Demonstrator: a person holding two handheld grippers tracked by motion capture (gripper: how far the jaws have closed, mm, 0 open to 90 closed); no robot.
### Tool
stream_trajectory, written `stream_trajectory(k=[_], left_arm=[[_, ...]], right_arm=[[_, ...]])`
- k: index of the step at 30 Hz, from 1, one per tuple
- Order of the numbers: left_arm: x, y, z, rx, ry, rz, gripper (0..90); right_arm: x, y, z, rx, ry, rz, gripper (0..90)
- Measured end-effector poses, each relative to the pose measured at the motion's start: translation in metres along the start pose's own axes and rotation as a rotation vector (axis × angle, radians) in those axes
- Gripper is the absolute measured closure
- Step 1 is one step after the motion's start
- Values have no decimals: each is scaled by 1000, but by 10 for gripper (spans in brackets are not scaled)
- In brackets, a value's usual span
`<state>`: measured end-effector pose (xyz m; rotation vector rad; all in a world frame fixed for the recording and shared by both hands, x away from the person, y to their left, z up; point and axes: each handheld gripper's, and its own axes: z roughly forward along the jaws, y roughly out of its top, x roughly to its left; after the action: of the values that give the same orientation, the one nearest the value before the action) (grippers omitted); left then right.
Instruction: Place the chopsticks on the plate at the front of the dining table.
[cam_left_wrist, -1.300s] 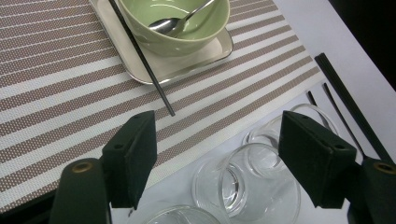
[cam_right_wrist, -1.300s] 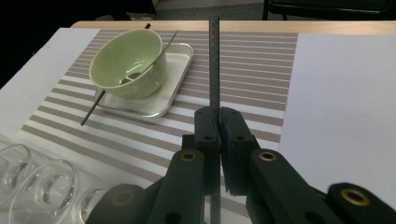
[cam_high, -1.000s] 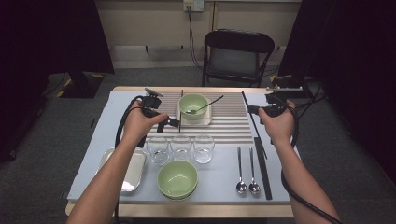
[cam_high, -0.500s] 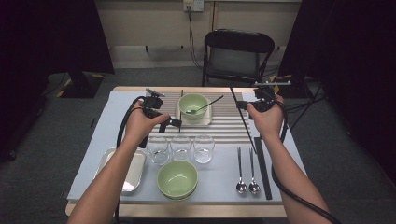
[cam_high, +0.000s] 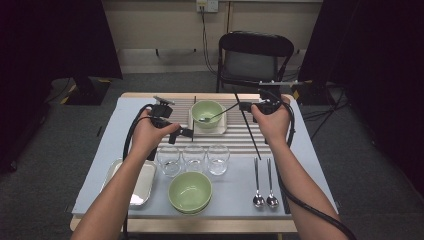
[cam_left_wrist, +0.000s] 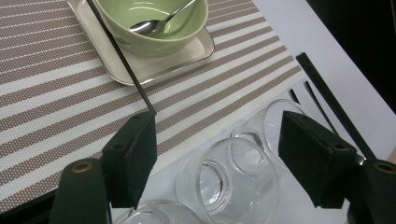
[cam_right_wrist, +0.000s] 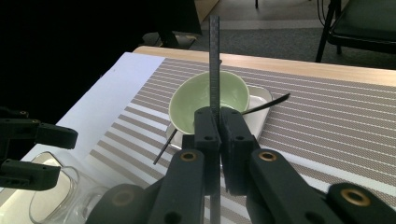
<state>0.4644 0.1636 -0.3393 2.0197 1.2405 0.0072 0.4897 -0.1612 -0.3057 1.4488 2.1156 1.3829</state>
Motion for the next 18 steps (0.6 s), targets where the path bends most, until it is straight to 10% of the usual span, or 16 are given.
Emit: stream_trajectory(k=[18], left_arm=[[-22, 3, 12, 20, -42, 38, 283]], right_arm=[[15, 6, 8, -11, 6, -6, 869]])
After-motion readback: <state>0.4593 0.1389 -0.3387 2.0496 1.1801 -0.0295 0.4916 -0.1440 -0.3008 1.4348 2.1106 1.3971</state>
